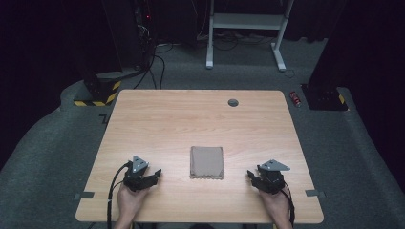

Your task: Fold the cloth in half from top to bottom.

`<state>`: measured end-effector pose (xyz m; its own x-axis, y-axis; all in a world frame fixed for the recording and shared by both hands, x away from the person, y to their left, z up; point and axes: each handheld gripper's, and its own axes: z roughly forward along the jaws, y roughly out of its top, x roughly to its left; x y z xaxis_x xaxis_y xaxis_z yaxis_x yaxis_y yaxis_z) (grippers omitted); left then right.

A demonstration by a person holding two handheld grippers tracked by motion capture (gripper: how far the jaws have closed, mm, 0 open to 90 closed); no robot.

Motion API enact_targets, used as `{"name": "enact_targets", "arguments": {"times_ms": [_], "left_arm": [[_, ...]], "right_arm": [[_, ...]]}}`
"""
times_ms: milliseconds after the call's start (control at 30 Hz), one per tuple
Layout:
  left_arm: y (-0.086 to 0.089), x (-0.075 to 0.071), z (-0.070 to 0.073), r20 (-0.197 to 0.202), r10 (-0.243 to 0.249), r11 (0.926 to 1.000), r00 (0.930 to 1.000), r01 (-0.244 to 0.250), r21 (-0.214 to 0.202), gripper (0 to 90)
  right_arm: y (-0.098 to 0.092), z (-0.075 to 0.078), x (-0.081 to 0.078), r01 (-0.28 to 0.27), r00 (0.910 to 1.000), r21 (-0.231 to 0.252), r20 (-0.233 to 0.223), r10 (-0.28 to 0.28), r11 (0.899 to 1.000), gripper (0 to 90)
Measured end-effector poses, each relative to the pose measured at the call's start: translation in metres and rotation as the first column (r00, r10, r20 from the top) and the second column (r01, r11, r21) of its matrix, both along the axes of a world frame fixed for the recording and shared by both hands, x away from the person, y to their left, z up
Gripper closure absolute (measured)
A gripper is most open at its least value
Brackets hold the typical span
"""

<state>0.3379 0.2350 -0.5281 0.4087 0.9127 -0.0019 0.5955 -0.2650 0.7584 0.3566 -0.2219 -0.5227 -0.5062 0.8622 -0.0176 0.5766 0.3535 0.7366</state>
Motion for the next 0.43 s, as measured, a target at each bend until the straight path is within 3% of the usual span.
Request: {"name": "enact_targets", "arguments": {"times_ms": [433], "left_arm": [[-0.0004, 0.001, 0.0001, -0.003, -0.005, 1.0, 1.0, 0.005, 0.008, 32.5]], "right_arm": [[0.0004, 0.0001, 0.0004, -0.005, 1.0, 0.004, -0.004, 0.005, 1.0, 49.0]]}}
